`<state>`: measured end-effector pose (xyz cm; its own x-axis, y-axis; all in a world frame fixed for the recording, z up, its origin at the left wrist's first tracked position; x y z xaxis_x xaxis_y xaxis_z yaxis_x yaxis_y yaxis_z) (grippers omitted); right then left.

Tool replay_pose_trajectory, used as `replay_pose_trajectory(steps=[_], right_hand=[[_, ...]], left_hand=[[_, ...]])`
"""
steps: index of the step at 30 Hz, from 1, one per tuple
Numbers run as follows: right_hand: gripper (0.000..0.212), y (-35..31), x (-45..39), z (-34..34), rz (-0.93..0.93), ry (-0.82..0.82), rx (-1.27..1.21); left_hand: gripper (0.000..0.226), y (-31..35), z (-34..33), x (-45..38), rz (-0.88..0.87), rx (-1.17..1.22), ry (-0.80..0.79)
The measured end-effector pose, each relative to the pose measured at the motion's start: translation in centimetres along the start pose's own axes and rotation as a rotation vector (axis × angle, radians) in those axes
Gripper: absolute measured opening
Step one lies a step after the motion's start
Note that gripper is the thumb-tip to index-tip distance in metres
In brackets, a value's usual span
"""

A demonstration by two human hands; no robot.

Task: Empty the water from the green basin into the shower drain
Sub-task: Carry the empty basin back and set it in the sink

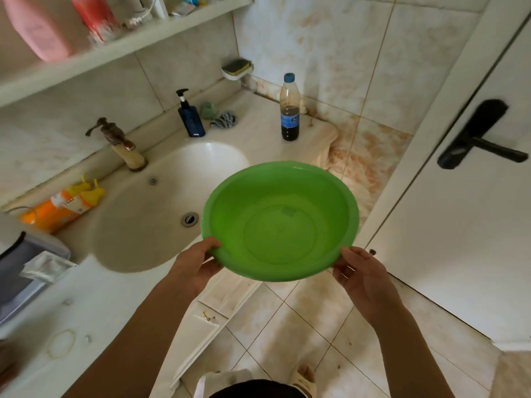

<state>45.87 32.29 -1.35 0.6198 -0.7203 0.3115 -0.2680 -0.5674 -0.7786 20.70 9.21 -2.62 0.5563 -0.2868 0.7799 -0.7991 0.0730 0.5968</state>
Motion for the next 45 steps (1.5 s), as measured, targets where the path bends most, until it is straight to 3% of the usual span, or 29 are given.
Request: replay_pose_trajectory(steps=[12,25,33,45], right_hand=[[0.013,2.1,-3.3,-2.4,-0.102,-0.075,0.053],[0.022,0.5,-9.6,-9.6,0.002,-0.069,0.127],[0.026,4.0,-14.0,-17.2,-0.038,-0.131,0.261],[0.026,8.5,-17.7,-23.0,-0.152,-0.264,0.500]], left_hand=[[0.014,1.0,2.9,0.2,-0.043,0.081,0.071],[0.014,8.7,2.2,-4.9,-0.031,0.128,-0.015],[0.009,13.0,7.9,-8.9,-0.009,0.235,0.045],[0.021,12.1,15.3,-10.6,0.014,0.385,0.178]])
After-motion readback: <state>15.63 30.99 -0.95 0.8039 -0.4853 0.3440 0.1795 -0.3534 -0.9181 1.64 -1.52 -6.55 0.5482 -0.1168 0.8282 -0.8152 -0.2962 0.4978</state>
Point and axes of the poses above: each hand's wrist, its own x-axis away from the middle knuckle, its own z-axis out of the back of the hand, y = z × x, the point moved 9 cm from there along -x, towards the middle knuckle, and after that the axes turned 9 degrees about z, right-handed, at the moved point
